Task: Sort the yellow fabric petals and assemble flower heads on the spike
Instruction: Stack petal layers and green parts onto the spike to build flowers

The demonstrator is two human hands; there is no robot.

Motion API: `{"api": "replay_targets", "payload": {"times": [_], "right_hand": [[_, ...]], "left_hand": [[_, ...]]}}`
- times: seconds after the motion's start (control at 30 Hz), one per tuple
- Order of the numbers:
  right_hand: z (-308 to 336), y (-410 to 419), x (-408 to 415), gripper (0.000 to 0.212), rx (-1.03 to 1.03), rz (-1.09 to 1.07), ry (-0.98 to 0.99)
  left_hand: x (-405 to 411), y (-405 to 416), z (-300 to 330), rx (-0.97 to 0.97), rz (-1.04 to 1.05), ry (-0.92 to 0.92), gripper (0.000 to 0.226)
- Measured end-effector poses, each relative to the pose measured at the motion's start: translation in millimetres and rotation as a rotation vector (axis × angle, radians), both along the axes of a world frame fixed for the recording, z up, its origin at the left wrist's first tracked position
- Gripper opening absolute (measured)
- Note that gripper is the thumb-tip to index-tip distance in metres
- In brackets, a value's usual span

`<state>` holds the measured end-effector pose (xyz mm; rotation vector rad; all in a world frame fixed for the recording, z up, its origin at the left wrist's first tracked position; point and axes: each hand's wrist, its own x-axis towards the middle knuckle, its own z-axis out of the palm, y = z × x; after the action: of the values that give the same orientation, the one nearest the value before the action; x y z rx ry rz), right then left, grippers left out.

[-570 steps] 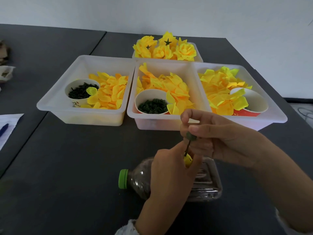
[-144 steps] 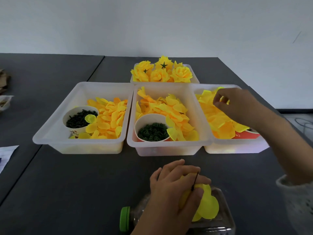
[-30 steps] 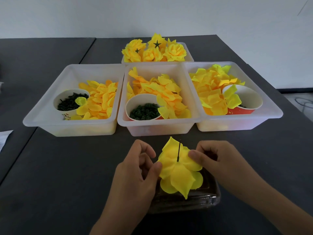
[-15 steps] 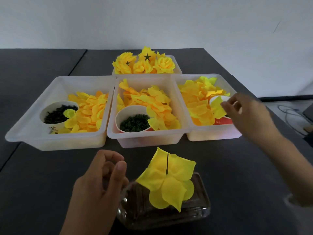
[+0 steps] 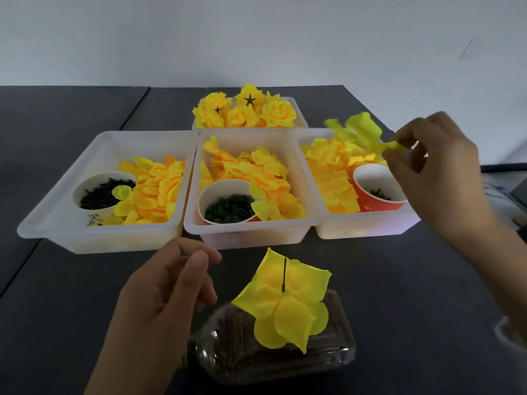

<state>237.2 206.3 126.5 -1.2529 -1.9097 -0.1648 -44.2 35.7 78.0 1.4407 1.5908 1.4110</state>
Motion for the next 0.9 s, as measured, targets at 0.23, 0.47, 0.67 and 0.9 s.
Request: {"api": "replay_targets", "payload": {"times": [0.23,0.47,0.67,0.9], "right_hand": [[4,-92,-49,0.009,0.172,0.545,0.008],[-20,-95,-53,0.022,0.125,0.669,-0.013],[-23,-90,-56,0.034,-0.846,0.664,0.665],[-12,-95,-49,0.053,-1.111,0.629,0.379]], "left_hand": [[15,11,20,-0.241,-0.216,-0.354,0.074],[20,3,23,-0.198,-0.286,-0.202,0.04],[22,15,21,0.018,-0.218,0.08,0.05],[12,37,17,-0.044,-0.34,0.143,0.053]]}}
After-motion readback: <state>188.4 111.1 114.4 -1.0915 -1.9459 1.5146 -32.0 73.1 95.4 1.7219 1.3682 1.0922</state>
